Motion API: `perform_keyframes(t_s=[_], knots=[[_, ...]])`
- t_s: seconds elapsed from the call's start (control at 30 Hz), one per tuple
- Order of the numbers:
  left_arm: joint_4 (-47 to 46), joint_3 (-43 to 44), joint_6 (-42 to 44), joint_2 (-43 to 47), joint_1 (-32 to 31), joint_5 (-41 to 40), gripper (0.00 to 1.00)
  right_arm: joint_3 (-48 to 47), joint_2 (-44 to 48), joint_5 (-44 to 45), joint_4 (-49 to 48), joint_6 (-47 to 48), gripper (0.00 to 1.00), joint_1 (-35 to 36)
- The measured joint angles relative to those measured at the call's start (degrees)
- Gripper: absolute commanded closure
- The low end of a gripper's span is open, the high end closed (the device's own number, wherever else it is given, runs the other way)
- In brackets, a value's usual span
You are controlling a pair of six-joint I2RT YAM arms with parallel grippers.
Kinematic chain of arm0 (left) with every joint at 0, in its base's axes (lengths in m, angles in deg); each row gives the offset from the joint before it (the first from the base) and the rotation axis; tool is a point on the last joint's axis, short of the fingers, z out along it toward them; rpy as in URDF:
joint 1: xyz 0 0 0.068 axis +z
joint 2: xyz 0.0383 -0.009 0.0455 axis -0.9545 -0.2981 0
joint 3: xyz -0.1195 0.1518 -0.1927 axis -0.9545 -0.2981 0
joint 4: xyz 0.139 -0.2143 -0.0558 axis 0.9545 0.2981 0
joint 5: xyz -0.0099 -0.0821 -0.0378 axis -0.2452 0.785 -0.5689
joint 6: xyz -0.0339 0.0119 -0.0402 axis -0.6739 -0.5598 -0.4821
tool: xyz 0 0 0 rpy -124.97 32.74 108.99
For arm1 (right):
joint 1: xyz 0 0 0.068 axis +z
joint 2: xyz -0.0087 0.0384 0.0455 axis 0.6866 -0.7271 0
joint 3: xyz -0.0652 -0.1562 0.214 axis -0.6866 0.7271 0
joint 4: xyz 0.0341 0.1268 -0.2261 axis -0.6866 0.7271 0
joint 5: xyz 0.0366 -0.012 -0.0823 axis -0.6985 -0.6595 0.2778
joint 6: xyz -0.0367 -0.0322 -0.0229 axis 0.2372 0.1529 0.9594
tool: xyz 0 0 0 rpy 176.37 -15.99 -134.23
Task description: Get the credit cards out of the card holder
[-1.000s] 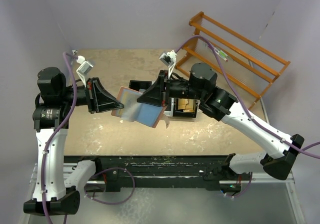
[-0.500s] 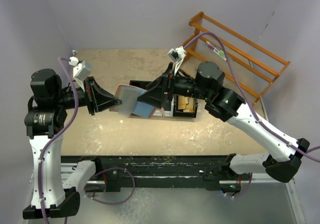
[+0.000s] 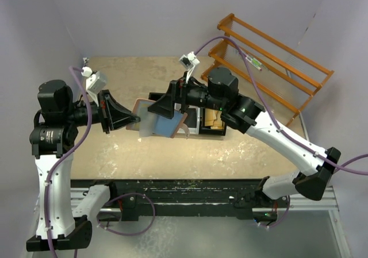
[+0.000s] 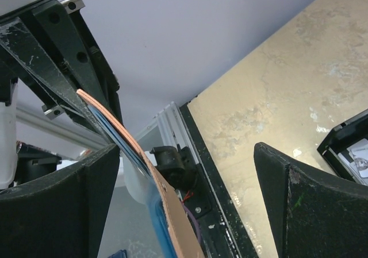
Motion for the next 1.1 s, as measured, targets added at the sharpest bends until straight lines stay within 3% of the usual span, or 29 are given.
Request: perform_keyframes(t_s=[0.4,0.83,1.1], knots=[[-2.14,-0.22,-3.58,-0.79,0.00,0.98,1.00,-0.50,0.15,3.41,2.89,1.09,0.04,0.90],[-5.40,-0.22,-7.67,-1.11,-0.02,3.04,1.00,1.90,11.06,10.27,11.37,5.35,0.00,0.85],[-3.15,-0.22,-5.42,-2.21,-0.02,-4.83,1.00,0.83,19.39,16.87,11.80,5.79,0.16,0.83]])
